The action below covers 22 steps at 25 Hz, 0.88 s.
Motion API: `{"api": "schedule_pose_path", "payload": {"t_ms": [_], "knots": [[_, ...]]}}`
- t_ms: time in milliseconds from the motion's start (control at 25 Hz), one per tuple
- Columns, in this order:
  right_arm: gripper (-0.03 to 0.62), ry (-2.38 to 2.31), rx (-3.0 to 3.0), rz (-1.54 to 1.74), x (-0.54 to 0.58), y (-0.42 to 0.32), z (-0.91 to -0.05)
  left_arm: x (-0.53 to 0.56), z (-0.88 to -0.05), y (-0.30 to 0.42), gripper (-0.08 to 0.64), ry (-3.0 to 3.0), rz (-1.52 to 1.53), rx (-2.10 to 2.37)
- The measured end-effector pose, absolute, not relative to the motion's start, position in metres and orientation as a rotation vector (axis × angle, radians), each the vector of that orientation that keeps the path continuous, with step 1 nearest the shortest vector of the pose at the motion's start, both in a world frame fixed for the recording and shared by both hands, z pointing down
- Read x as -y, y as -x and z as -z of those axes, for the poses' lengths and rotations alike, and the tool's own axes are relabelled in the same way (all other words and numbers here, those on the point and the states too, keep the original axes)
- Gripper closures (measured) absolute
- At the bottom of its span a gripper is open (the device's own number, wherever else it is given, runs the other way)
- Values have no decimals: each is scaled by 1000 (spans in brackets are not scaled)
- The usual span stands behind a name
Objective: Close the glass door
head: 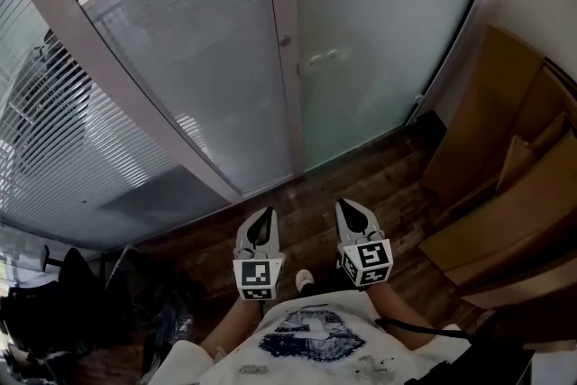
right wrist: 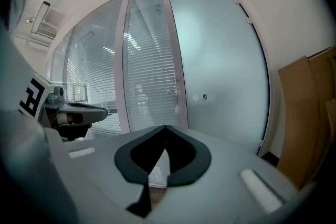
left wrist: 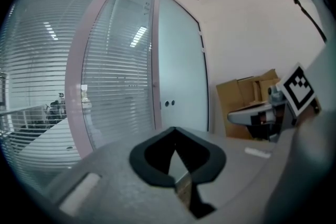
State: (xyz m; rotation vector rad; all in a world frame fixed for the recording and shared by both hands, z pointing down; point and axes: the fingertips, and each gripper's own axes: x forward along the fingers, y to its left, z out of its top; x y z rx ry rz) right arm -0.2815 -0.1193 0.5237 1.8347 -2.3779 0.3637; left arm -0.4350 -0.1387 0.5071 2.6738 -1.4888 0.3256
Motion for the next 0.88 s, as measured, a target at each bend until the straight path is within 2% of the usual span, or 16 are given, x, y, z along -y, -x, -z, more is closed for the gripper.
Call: {"api": "schedule_pose_path", "payload": {"t_ms": [880], "knots": [[586, -1890, 2348, -344, 123, 235, -516, 147, -499, 388, 557, -2717, -342, 1440]]}}
